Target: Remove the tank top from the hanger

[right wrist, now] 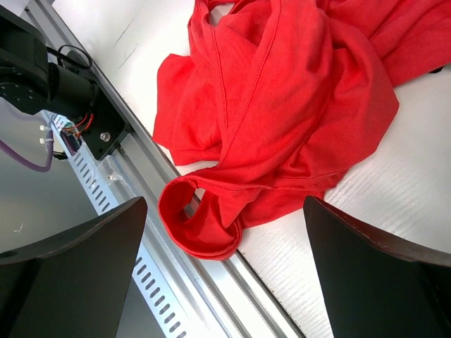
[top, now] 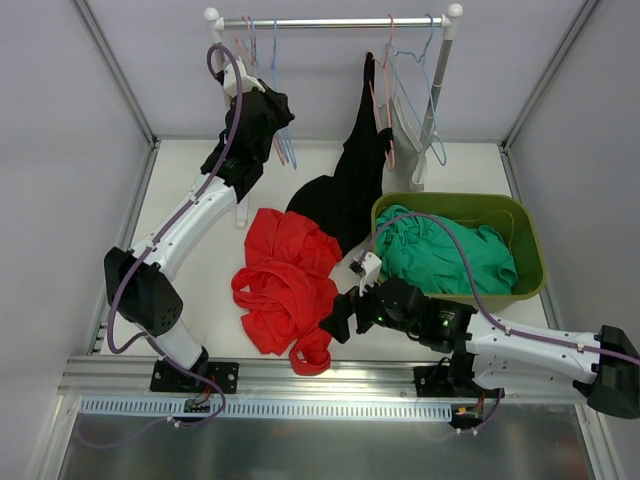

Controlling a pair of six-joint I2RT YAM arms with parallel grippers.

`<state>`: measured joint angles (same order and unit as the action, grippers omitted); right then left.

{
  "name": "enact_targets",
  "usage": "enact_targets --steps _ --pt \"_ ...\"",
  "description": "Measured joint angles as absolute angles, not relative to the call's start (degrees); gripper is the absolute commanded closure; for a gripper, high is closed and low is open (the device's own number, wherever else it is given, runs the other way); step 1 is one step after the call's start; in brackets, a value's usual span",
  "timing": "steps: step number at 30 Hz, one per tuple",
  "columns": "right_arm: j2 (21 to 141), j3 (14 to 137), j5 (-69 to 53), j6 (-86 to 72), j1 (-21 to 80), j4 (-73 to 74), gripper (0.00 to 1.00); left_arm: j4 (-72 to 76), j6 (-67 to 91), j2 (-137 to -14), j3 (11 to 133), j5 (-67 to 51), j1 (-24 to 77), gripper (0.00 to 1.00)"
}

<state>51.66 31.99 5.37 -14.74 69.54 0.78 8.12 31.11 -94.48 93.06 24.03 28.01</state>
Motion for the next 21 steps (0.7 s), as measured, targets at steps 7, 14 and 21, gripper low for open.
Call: enact_targets --steps 7,14,21 --pt "55.27 32.01 6.52 -13.87 69.54 0.78 0.00 6.81 30.57 -93.01 93.06 20.34 27.66 0.06" --pt "61.60 35.40 7.66 -11.31 68.51 1.06 0.01 6.76 29.85 -86.21 92.05 15.59 27.66 0.01" --pt "79.53 47.83 7.53 -7.73 64.31 2.90 0.01 6.98 28.10 -60.27 70.35 12.12 27.66 0.01"
